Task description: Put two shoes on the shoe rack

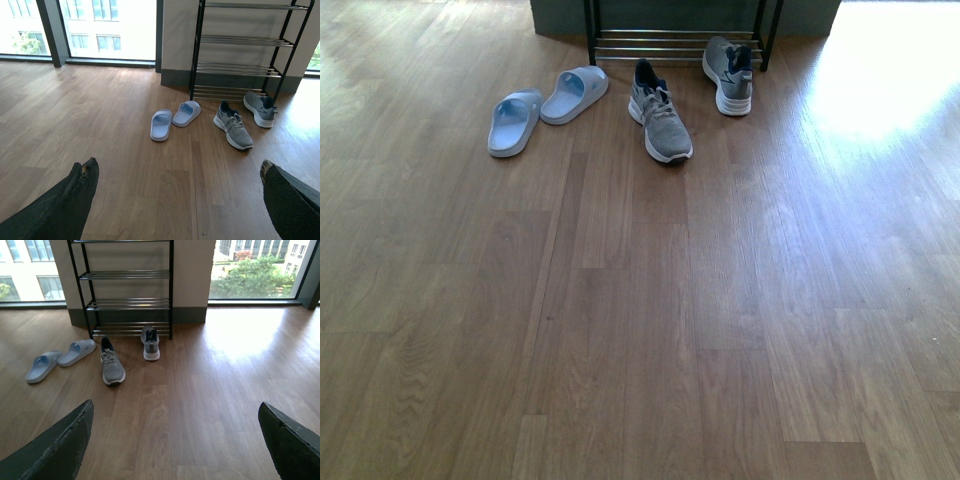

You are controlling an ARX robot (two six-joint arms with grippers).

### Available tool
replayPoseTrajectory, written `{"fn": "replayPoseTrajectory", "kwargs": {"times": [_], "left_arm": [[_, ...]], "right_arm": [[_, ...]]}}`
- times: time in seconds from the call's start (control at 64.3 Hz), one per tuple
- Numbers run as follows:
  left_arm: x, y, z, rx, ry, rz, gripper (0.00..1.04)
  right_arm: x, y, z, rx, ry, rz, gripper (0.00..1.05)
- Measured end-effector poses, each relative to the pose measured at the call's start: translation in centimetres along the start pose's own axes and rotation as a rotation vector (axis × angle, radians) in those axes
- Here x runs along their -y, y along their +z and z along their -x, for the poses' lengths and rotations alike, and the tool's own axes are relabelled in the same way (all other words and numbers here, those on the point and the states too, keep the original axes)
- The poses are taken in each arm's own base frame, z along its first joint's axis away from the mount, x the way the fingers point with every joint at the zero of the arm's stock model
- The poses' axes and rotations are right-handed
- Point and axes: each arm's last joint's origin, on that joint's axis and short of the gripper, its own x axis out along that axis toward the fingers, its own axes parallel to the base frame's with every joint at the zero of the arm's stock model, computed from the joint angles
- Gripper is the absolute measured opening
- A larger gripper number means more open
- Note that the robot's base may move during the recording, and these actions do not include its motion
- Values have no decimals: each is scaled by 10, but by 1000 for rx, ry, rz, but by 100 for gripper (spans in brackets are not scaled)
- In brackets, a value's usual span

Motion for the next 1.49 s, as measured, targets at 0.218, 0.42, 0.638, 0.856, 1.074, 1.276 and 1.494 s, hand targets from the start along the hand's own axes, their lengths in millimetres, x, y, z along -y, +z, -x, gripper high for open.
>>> {"fn": "replayPoseTrajectory", "kwargs": {"times": [0.218,0.42,0.638,0.856,1.074,1.276,1.494], "left_arm": [[0,0,0,0,0,0,95],[0,0,0,0,0,0,95],[0,0,0,0,0,0,95],[0,0,0,0,0,0,95],[0,0,0,0,0,0,95],[0,0,0,0,0,0,95],[0,0,0,0,0,0,95]], "right_arm": [[0,0,0,0,0,0,96],[0,0,0,0,0,0,96],[0,0,0,0,0,0,96],[0,0,0,0,0,0,96],[0,0,0,0,0,0,96],[0,0,0,0,0,0,96],[0,0,0,0,0,0,96]]}}
